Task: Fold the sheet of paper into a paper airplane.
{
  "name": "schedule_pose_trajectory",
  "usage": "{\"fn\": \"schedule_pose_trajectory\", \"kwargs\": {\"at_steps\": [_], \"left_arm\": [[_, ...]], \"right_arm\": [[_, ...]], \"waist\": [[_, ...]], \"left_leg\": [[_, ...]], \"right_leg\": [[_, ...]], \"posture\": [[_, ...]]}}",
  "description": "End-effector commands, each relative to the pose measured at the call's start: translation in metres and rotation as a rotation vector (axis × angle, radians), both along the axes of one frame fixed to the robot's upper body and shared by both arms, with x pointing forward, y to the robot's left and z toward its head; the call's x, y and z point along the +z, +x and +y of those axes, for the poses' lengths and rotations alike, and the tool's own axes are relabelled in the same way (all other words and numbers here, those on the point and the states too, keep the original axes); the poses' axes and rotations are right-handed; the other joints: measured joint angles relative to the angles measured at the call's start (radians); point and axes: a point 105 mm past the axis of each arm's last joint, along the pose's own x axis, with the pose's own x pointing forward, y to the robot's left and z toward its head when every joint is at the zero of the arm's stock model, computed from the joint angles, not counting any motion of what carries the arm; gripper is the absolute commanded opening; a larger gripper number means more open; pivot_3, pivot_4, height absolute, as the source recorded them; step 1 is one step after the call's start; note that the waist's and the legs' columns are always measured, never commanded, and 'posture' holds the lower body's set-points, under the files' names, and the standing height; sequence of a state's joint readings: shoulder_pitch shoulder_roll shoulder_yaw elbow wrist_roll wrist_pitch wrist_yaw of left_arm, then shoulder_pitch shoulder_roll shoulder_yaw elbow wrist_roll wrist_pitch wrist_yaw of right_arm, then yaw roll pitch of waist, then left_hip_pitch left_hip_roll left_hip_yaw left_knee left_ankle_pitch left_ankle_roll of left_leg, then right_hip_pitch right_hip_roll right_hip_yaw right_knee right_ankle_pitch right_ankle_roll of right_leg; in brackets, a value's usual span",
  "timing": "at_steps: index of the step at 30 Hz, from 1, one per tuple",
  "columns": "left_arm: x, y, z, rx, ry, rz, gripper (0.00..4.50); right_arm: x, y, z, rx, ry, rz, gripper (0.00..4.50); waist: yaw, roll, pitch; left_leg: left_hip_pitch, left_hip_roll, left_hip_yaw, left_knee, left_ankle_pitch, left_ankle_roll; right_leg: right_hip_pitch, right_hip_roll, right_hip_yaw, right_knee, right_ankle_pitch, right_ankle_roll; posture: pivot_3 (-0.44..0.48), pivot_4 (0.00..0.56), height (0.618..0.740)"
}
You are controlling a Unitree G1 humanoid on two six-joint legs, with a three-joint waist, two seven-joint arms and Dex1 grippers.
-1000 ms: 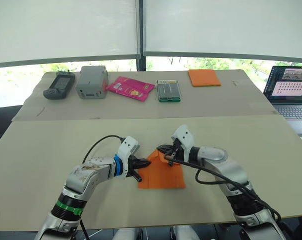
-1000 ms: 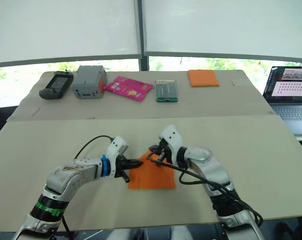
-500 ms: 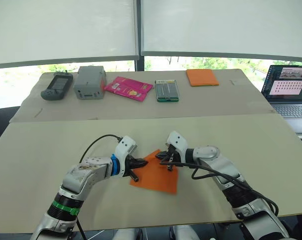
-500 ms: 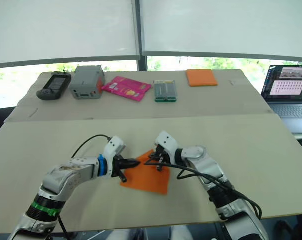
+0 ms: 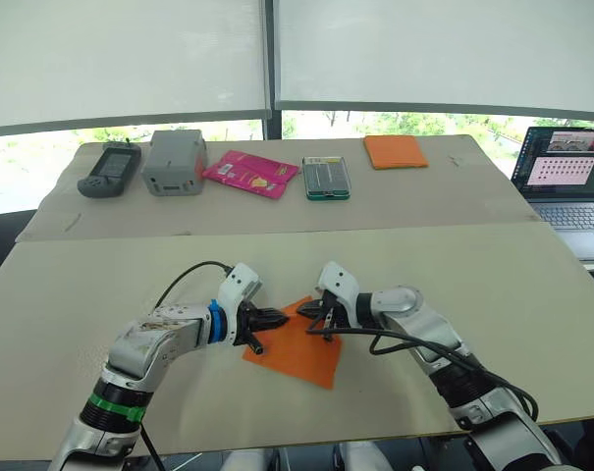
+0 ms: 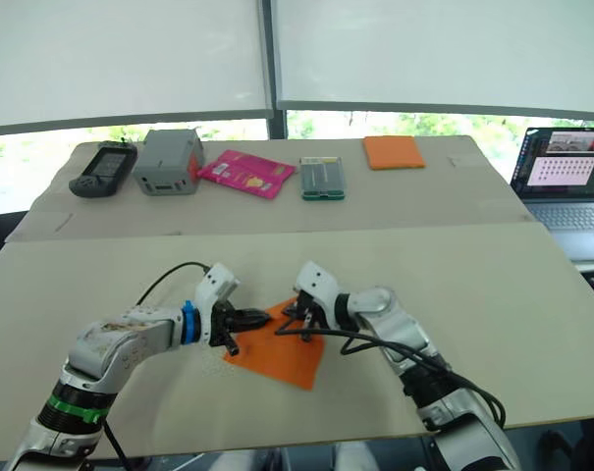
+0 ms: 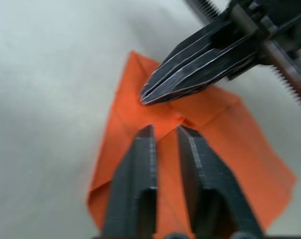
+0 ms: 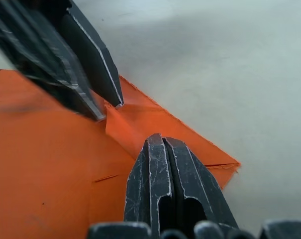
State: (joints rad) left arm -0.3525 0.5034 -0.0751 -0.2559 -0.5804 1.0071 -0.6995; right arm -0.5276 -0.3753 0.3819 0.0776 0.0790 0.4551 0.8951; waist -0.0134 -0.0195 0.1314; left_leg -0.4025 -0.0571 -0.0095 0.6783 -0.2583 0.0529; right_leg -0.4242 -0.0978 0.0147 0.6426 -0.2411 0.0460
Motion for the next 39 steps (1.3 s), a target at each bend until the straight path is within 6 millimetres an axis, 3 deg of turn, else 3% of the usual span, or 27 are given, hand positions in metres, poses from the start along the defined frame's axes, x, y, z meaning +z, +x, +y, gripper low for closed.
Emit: {"fn": "schedule_pose_trajectory", "kwargs": {"at_steps": [1, 3, 6, 12, 16, 23, 31, 37, 39], "left_arm": [[0.046, 0.029, 0.022, 0.136, -0.076, -0.184, 2.23], [0.048, 0.038, 0.031, 0.187, -0.077, -0.208, 2.82], [0.041, 0.038, 0.027, 0.157, -0.06, -0.206, 2.13], [0.003, 0.021, 0.004, 0.005, 0.089, -0.193, 0.08], [-0.018, 0.012, -0.005, -0.042, 0.141, -0.18, 0.03], [-0.044, 0.013, 0.008, -0.026, 0.25, -0.156, 0.03], [-0.05, 0.015, 0.005, -0.034, 0.252, -0.148, 0.03], [-0.051, 0.015, 0.002, -0.043, 0.248, -0.151, 0.03], [-0.051, 0.014, -0.003, -0.056, 0.24, -0.151, 0.03]], "right_arm": [[-0.014, -0.006, 0.0, 0.011, -0.04, 0.037, 0.0], [-0.014, -0.006, 0.001, 0.009, -0.037, 0.035, 0.0], [-0.013, -0.007, 0.002, 0.003, -0.031, 0.036, 0.0], [-0.014, -0.008, 0.002, -0.005, -0.03, 0.034, 0.0], [-0.012, -0.006, 0.001, -0.014, -0.029, 0.026, 0.0], [-0.01, -0.019, 0.006, 0.072, -0.028, 0.045, 0.0], [-0.031, -0.035, -0.001, 0.15, -0.186, 0.086, 0.0], [-0.019, -0.029, -0.009, 0.111, -0.16, 0.065, 0.0], [-0.002, -0.022, -0.005, 0.091, -0.069, 0.047, 0.0]], "waist": [[0.001, 0.0, 0.0], [0.001, 0.0, 0.0], [0.001, 0.0, 0.0], [0.0, 0.0, 0.0], [0.001, 0.0, 0.0], [0.001, 0.0, 0.0], [0.004, 0.0, -0.001], [0.011, 0.0, -0.001], [0.015, 0.0, -0.001]], "left_leg": [[0.0, 0.0, 0.0, 0.0, 0.0, 0.0], [0.001, 0.0, 0.0, 0.0, 0.0, 0.0], [0.003, -0.001, 0.0, -0.001, 0.0, -0.001], [0.002, -0.001, 0.0, -0.001, 0.0, -0.001], [0.002, -0.001, 0.0, -0.001, 0.0, 0.0], [0.003, -0.001, 0.0, -0.001, -0.003, 0.004], [0.01, 0.0, 0.0, -0.001, -0.004, 0.007], [0.011, -0.001, 0.0, -0.001, -0.005, 0.007], [0.011, -0.001, 0.0, -0.001, -0.005, 0.007]], "right_leg": [[0.0, 0.0, 0.0, 0.0, 0.0, 0.0], [0.001, 0.0, -0.001, 0.0, 0.0, 0.0], [0.002, 0.001, -0.001, 0.0, 0.0, 0.0], [0.002, 0.001, 0.0, 0.0, 0.0, 0.0], [0.002, -0.001, 0.001, 0.0, 0.0, 0.0], [0.002, -0.001, 0.0, 0.0, 0.0, 0.0], [0.005, -0.001, -0.001, -0.001, 0.0, 0.0], [0.005, -0.002, 0.0, -0.001, 0.0, 0.0], [0.006, -0.003, 0.0, -0.001, 0.0, 0.0]], "posture": [[0.0, 0.15, 0.74], [0.0, 0.15, 0.74], [0.0, 0.15, 0.74], [0.0, 0.15, 0.74], [0.0, 0.15, 0.74], [0.0, 0.15, 0.74], [0.0, 0.15, 0.74], [0.0, 0.15, 0.74], [0.0, 0.15, 0.74]]}}
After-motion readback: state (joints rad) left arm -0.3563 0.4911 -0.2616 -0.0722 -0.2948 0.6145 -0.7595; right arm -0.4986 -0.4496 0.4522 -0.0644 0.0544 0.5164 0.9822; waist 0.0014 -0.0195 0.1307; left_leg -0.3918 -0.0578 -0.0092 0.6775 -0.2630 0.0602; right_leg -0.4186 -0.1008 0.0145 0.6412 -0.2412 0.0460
